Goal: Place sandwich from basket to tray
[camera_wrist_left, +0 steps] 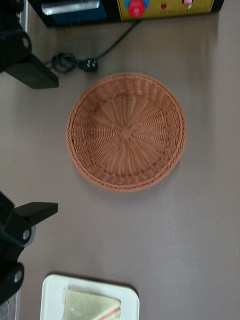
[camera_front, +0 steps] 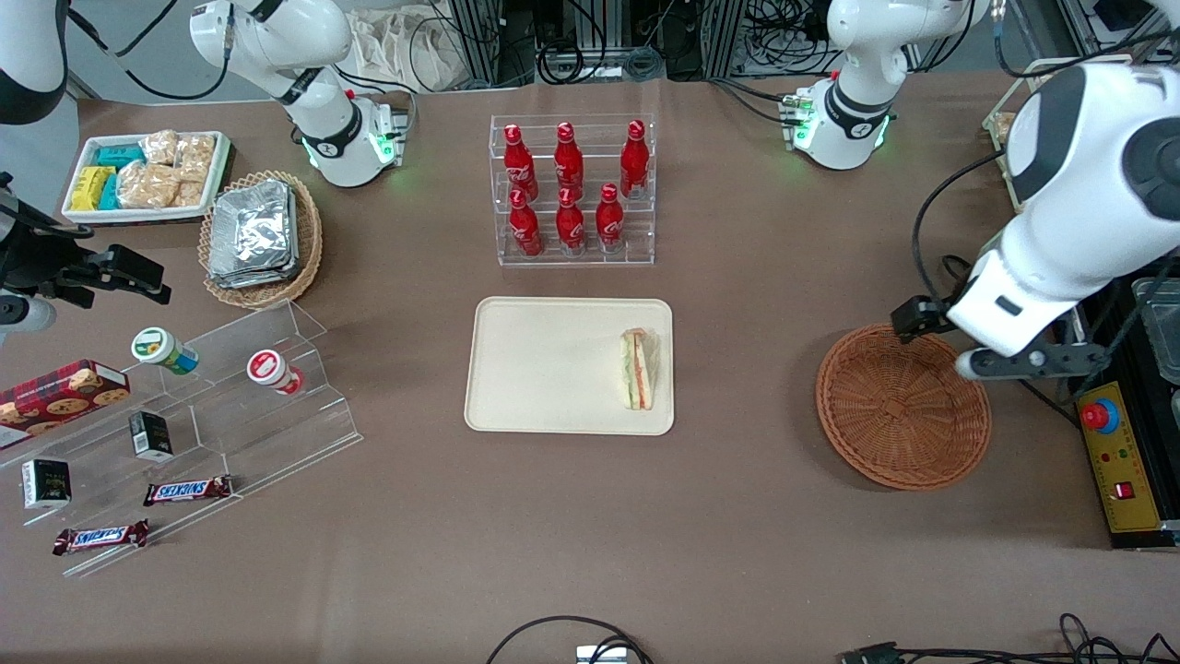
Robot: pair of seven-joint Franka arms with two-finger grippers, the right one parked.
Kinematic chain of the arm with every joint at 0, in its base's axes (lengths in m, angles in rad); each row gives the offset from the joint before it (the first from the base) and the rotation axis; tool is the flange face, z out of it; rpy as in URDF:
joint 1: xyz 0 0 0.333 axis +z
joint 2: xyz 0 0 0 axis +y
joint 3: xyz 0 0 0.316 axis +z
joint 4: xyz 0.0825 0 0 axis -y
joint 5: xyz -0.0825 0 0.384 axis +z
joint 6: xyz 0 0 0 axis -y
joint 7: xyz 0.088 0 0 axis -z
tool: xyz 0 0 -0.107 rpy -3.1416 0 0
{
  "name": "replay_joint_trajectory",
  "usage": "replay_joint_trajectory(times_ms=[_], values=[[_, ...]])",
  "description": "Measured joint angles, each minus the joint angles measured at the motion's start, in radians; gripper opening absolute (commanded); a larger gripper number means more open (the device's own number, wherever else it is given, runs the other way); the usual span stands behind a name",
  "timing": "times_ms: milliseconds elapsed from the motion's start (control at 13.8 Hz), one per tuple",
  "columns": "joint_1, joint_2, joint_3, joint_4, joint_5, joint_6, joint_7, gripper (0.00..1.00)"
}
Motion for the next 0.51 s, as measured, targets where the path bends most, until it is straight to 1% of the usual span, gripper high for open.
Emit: replay_joint_trajectory(times_ms=[73, 218, 364, 509], values=[[-0.015, -0.029, 0.025, -0.015, -0.003, -0.002, 0.012, 1.0], [-0.023, -0.068, 0.043, -0.027, -0.024, -0.018, 0.026, 1.0], [-0.033, -0.081, 0.065, -0.027, -0.047, -0.034, 0.032, 1.0], [-0.049, -0.081, 0.093, -0.027, -0.054, -0.042, 0.037, 1.0]])
